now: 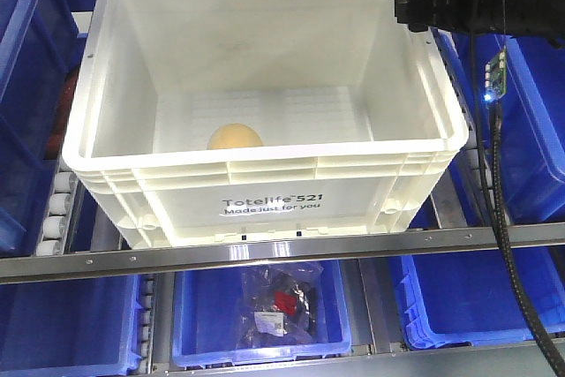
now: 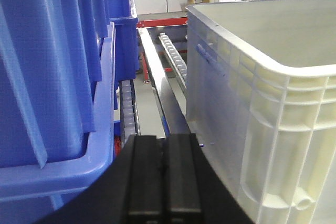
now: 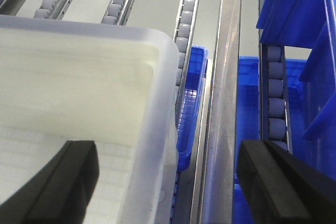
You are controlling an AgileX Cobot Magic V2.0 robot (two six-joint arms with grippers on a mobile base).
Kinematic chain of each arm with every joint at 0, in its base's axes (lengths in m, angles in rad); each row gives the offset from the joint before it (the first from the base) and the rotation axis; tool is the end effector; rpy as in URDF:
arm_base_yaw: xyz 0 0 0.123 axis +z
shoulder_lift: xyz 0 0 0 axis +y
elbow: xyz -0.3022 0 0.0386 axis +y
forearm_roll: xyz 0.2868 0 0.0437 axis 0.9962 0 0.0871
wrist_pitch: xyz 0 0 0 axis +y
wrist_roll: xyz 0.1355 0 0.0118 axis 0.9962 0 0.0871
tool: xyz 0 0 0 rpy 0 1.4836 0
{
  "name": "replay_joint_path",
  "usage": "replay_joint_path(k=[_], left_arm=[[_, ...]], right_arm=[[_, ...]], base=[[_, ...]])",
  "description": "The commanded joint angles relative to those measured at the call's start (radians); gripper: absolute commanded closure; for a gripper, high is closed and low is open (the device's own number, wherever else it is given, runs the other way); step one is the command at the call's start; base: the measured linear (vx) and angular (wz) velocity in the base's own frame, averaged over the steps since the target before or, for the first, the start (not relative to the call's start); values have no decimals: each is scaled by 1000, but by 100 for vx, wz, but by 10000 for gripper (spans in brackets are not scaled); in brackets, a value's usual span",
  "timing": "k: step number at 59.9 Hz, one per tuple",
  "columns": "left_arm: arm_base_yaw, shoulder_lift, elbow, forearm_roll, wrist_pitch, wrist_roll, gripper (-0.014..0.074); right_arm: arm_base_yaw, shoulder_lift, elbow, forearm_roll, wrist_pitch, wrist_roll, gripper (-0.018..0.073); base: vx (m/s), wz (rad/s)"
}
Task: Place moving items into box and shelve
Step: 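Open the right gripper and withdraw it from the tote rim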
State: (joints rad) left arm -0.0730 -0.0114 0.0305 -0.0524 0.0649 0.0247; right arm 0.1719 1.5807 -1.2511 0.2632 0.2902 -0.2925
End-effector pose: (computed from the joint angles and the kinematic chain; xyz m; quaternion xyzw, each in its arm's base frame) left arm 0.1206 -0.0093 0.1968 0.0172 0.7057 -0.0368 0.7073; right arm 0.4363 0.0860 0.3055 -0.1100 0.8585 0.0652 0.4966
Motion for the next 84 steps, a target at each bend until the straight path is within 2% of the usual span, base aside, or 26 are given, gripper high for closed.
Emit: replay_joint_path(k=[1, 18, 27, 45, 49, 54, 61, 69, 84], left_arm=[[3, -8, 19, -10, -77, -8, 603], [3, -8, 19, -10, -77, -8, 603], [3, -8, 19, -10, -77, -8, 603], [3, -8, 19, -10, -77, -8, 603], [3, -8, 19, -10, -77, -8, 603], [3, -8, 19, -10, -77, -8, 603], [3, -8, 19, -10, -77, -8, 603], [3, -8, 19, -10, -77, -8, 603], [3, -8, 19, -10, -77, -8, 603]], right_arm=[[-4, -43, -34, 3, -69, -8, 4], [-4, -45, -31, 0, -82, -12, 107], [-6, -127, 53, -43, -138, -12, 138], [-115, -407, 304, -31, -152, 57, 149], [-129, -485, 374, -59, -145, 89, 154], [-129, -580, 455, -150, -145, 152, 171], [-129, -724, 594, -283, -146, 308, 206], [-129, -882, 744, -350, -213, 435, 241], [-134, -1189, 1036, -336, -385, 408, 309]], base=[[0, 0], [0, 0], [0, 0], [0, 0], [0, 0], [0, 0], [0, 0], [0, 0], [0, 0]])
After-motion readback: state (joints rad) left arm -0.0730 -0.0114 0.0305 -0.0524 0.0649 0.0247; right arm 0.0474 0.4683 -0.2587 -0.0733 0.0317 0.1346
